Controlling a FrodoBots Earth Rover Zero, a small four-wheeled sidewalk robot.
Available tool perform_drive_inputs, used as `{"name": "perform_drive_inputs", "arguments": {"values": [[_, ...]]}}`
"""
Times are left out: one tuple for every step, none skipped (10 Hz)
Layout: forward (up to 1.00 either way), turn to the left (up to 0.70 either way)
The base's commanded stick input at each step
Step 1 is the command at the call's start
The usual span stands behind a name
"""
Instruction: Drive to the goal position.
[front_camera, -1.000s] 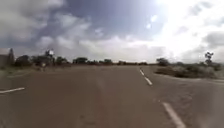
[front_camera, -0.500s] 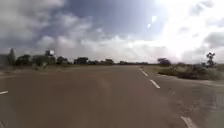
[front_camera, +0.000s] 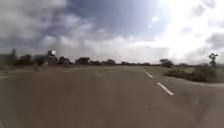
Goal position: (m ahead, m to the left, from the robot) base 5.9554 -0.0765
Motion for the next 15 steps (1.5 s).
{"name": "perform_drive_inputs", "arguments": {"values": [[1.0,-0.4],[1.0,-0.4],[1.0,-0.4],[1.0,-0.13],[1.0,-0.04],[1.0,0.0],[1.0,0.0],[1.0,0.0],[1.0,0.0],[1.0,0.0],[1.0,0.0],[1.0,0.0],[1.0,0.0],[1.0,0.0],[1.0,0.0]]}}
